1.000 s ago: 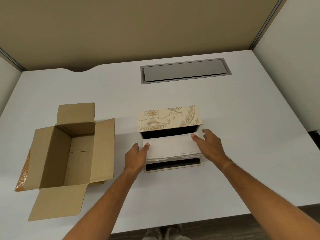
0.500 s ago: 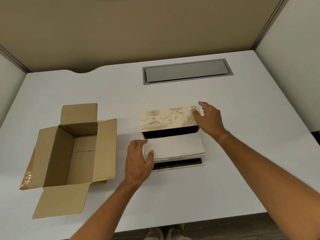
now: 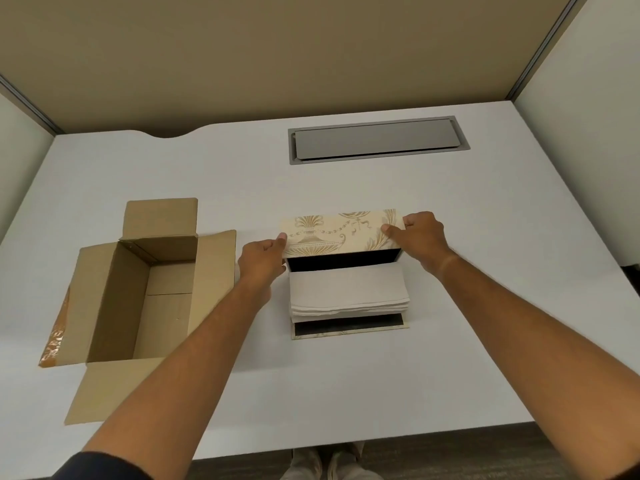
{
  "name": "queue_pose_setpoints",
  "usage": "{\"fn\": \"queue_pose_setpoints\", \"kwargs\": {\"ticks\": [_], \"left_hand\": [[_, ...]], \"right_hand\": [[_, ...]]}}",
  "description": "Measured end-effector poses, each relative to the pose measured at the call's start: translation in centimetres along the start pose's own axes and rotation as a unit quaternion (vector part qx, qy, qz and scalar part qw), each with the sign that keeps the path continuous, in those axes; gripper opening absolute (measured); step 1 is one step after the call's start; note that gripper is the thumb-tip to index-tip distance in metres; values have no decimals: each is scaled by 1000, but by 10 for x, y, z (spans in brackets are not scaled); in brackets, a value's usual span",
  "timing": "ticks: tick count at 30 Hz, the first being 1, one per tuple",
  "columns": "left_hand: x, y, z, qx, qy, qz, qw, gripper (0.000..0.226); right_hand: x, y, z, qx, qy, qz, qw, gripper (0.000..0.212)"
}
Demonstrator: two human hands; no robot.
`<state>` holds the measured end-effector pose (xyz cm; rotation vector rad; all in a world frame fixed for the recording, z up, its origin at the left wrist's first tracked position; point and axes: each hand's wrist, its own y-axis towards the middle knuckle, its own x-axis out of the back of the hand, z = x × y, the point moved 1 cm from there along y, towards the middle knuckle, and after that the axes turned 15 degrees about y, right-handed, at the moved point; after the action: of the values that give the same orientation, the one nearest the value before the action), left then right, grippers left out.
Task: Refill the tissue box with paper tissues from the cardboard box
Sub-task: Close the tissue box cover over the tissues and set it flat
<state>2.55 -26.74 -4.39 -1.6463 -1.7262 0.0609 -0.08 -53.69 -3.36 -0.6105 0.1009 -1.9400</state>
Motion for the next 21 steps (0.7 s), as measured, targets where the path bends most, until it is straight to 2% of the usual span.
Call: {"fn": "queue_pose_setpoints", "kwargs": {"ticks": [3, 10, 13, 21], "left_hand": [[-2, 2, 2, 0, 16, -7, 1000, 18], [-2, -1, 8, -12, -9, -7, 1000, 13], [-2, -6, 9, -19, -23, -15, 999, 9], [-1, -13, 26, -42, -26, -11, 999, 13]], "right_hand": [[3, -2, -3, -5, 9, 8, 1000, 24], [5, -11, -7, 3, 18, 3, 1000, 37], [6, -16, -8, 17, 28, 4, 999, 23], [9, -29, -22, 18, 70, -11, 997, 27]]}}
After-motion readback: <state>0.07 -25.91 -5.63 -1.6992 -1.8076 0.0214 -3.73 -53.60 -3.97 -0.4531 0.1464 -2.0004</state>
